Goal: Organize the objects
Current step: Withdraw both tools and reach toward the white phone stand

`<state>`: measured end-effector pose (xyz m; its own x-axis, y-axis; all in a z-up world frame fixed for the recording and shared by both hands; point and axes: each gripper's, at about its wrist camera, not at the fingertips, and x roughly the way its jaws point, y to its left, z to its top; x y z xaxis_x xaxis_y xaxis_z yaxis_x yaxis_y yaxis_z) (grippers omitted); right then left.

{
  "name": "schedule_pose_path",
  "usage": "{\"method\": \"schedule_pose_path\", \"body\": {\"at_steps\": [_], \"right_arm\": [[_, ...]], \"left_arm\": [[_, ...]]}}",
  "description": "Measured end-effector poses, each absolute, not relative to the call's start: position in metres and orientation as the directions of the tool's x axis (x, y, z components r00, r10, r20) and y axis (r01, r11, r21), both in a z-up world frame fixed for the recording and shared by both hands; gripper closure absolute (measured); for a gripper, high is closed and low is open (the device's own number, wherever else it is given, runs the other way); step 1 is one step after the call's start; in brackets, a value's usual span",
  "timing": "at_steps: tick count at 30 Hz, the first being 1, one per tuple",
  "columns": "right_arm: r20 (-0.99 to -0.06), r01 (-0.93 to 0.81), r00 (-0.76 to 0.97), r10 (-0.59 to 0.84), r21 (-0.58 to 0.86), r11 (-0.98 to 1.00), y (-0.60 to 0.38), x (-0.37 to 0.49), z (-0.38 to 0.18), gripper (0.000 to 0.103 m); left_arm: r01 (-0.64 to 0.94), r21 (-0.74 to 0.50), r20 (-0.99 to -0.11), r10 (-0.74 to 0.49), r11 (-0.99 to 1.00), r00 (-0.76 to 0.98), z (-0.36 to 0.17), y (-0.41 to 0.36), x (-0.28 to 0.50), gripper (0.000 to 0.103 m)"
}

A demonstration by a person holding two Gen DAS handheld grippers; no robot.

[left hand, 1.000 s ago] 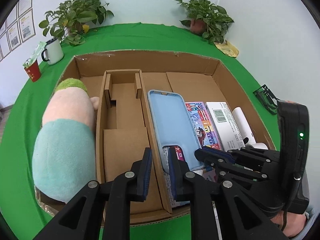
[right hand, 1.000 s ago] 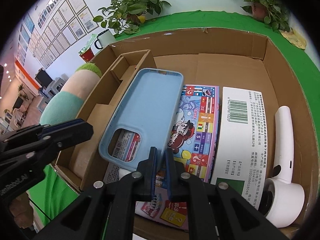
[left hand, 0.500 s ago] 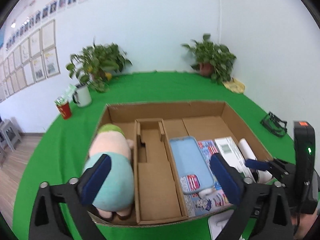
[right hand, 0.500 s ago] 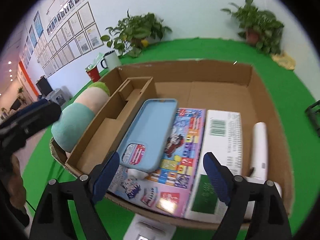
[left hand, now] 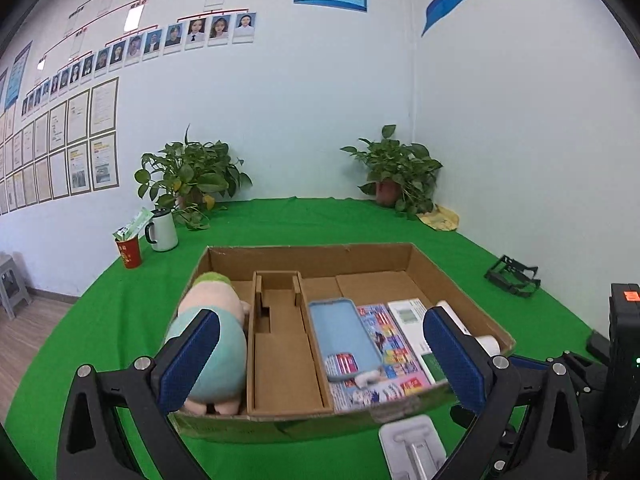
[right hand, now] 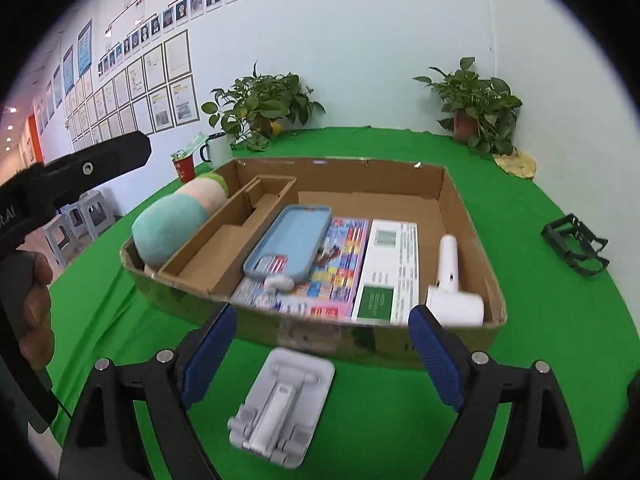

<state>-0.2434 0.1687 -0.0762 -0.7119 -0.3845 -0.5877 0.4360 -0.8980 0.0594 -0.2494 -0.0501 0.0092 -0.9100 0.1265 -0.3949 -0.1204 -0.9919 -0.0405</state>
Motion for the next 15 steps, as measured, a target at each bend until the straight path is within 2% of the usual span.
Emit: {"method": "schedule_pose_path", "body": {"at_steps": [3,6,10,15], "right_arm": [[-0.599,0.437,-0.703,-0.384,0.063,-0.897,0.171,-0.232,-0.087,0.015],[-0.653,0.446,-0.645,-0.398,0.102,-0.889,0.172,-0.228,-0.108,0.015],[-0.712,0.427,-0.563,-0.419,0.184,-0.885,0.175,-0.229,-0.137,0.015],[-0.711,0.448,-0.535,-0.457,0.220,-0.867,0.170,-0.228,-0.141,0.015]], "left_arm": [[-0.140,-0.079,-0.435,0.160,-0.987,-0.886,-0.012,-0.049,-0.237,0.000],[-0.156,-0.104,-0.512,0.188,-0.982,-0.838,-0.039,-0.046,-0.241,0.000],[-0.223,-0.257,-0.639,0.339,-0.940,-0.691,-0.082,-0.043,-0.258,0.000],[-0.250,-0.416,-0.684,0.482,-0.874,-0.548,-0.114,-0.042,-0.285,0.000]]}}
